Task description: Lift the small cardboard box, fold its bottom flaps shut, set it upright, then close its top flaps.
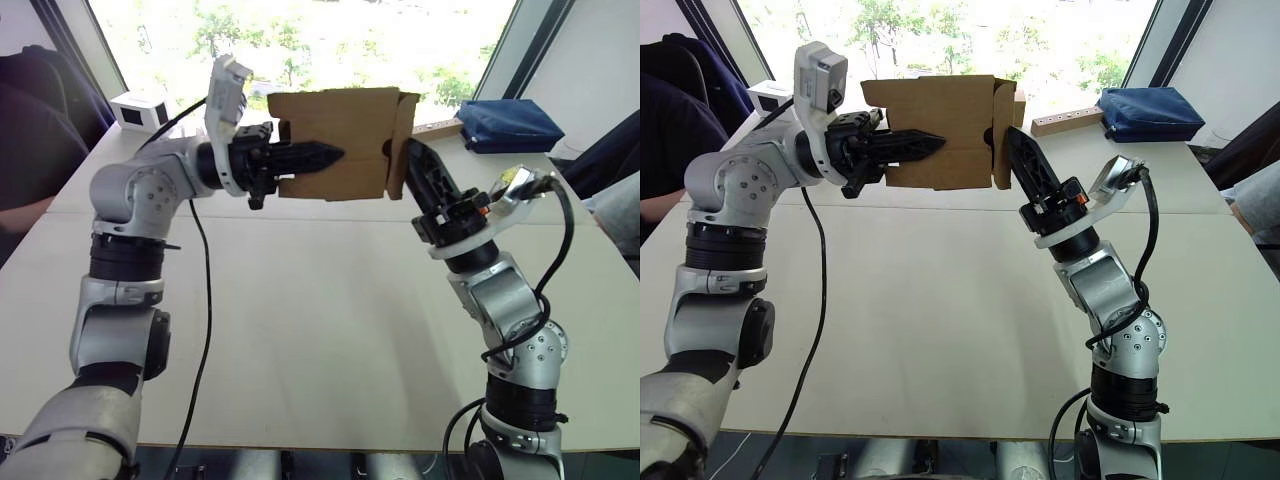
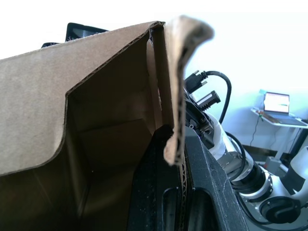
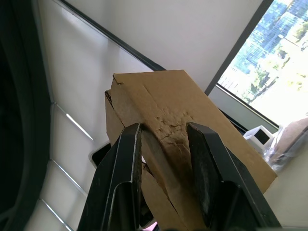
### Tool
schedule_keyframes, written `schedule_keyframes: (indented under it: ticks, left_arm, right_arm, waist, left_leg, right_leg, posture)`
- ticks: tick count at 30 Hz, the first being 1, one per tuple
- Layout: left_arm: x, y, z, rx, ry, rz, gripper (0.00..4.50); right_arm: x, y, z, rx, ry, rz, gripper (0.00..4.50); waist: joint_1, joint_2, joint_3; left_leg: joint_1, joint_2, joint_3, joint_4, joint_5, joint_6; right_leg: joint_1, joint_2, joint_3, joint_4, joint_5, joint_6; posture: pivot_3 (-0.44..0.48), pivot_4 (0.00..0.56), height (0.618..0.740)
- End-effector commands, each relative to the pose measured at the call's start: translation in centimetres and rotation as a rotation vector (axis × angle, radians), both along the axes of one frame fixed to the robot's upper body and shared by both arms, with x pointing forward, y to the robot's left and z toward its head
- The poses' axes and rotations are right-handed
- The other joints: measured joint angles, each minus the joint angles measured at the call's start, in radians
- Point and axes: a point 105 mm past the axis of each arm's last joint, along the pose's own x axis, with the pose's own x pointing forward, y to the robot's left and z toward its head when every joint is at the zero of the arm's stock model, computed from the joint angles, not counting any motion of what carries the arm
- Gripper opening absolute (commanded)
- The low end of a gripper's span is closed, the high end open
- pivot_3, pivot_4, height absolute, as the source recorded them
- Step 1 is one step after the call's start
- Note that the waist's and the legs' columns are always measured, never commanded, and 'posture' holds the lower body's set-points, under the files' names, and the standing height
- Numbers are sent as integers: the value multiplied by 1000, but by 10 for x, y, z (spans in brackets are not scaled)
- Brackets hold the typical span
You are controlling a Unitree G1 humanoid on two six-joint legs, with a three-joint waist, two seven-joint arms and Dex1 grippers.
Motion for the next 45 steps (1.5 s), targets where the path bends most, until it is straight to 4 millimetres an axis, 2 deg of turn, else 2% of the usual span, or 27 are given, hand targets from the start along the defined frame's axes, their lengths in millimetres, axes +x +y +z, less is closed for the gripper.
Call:
schedule_keyframes:
  ticks: [1, 5, 10, 18, 30, 40, 45]
  left_arm:
    - [-8, 2, 18, -31, -74, -12, 0]
    - [-7, 2, 18, -35, -73, -6, 0]
    - [-8, 2, 18, -40, -75, -10, 0]
    - [-7, 2, 18, -40, -75, -4, 0]
    - [-2, 0, 18, -49, -77, 16, 0]
    - [-2, 0, 17, -53, -72, 14, 0]
    - [-3, 1, 17, -56, -70, 8, 0]
  right_arm:
    - [-8, 4, 13, -2, -67, 16, 1452]
    - [-10, 10, 17, -4, -78, 29, 1452]
    - [-1, 7, 17, 22, -52, -37, 1452]
    - [-1, 9, 23, 32, -64, -40, 1452]
    - [-12, 29, 26, 27, -83, 26, 1452]
    - [-21, 45, 21, -43, -101, 94, 1452]
    - [-19, 39, 19, -77, -107, 74, 1452]
  waist:
    - [0, 0, 0]
    - [0, 0, 0]
    - [-1, 0, 0]
    - [-1, 0, 0]
    - [-1, 0, 0]
    - [-1, 0, 0]
    - [-1, 0, 0]
  left_leg:
    - [0, 0, 0, 0, 0, 0]
    - [0, 0, 0, 0, 0, 0]
    - [0, 0, 0, 0, 0, 0]
    - [0, 0, 0, 0, 0, 0]
    - [0, 0, 0, 0, 0, 0]
    - [0, 0, 0, 0, 0, 0]
    - [0, 0, 0, 0, 0, 0]
  right_leg:
    - [0, 0, 0, 0, 0, 0]
    - [0, 0, 0, 0, 0, 0]
    - [0, 0, 0, 0, 0, 0]
    - [0, 0, 0, 0, 0, 0]
    - [0, 0, 0, 0, 0, 0]
    - [0, 0, 0, 0, 0, 0]
    - [0, 0, 0, 0, 0, 0]
  posture:
    - [0, 150, 740]
    - [0, 150, 740]
    - [0, 150, 740]
    - [0, 150, 740]
    - [0, 150, 740]
    - [0, 150, 740]
    - [0, 150, 740]
